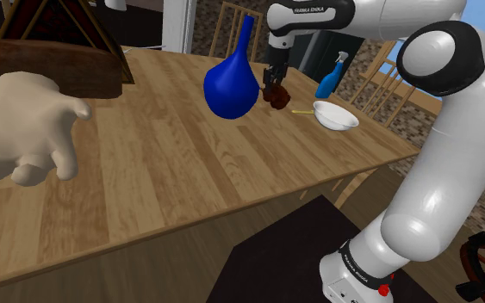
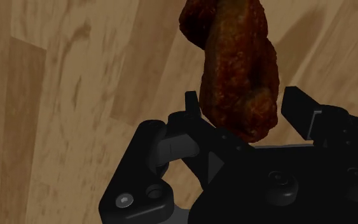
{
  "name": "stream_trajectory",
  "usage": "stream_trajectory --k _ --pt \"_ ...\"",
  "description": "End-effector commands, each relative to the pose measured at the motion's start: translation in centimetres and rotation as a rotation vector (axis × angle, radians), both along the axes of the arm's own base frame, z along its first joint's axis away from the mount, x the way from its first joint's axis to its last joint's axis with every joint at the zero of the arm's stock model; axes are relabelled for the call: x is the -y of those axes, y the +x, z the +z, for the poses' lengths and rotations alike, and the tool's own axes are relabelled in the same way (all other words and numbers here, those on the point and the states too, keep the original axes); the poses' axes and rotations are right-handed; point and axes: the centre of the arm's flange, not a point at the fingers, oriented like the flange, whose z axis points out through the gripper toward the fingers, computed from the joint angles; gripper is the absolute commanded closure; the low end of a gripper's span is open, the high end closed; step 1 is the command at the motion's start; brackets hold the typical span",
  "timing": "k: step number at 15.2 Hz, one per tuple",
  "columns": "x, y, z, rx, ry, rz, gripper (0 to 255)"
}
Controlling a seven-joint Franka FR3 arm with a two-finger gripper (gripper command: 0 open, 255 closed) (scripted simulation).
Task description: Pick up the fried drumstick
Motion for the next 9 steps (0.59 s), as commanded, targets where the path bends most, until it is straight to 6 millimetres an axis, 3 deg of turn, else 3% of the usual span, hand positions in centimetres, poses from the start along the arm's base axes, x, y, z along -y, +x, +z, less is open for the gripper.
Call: stream_trajectory --k 1,9 --pt "0.0 -0.1 1.1 0.0 0.0 0.0 255" --pt "0.0 -0.1 5.3 0.0 0.0 0.0 255"
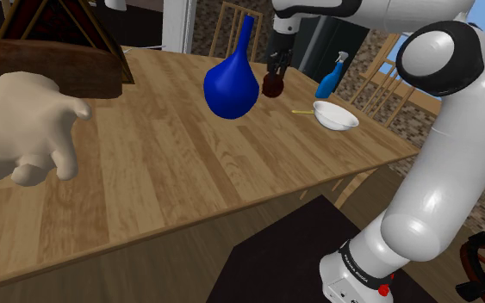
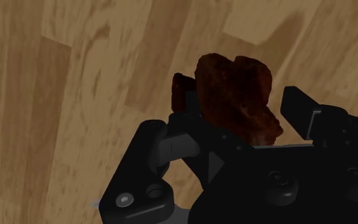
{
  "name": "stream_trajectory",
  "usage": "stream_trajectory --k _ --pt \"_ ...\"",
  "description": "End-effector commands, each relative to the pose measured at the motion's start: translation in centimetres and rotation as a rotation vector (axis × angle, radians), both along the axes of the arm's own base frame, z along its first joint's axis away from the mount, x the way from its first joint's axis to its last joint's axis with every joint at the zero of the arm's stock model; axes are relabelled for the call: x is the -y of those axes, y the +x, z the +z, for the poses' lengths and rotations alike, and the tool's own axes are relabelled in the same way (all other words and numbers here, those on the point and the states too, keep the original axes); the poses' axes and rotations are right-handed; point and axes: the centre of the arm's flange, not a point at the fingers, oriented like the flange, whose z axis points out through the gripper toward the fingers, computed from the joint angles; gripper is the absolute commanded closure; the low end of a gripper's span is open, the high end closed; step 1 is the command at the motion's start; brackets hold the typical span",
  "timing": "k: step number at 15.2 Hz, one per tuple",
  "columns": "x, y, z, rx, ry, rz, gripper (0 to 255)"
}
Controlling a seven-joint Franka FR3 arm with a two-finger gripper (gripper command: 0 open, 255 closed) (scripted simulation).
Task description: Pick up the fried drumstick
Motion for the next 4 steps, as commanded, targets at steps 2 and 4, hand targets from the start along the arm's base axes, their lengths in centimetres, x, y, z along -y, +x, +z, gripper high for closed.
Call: stream_trajectory --k 2,4 --pt "0.03 -0.09 1.64 0.0 0.0 0.0 255" --pt "0.03 -0.09 1.71 0.0 0.0 0.0 255"
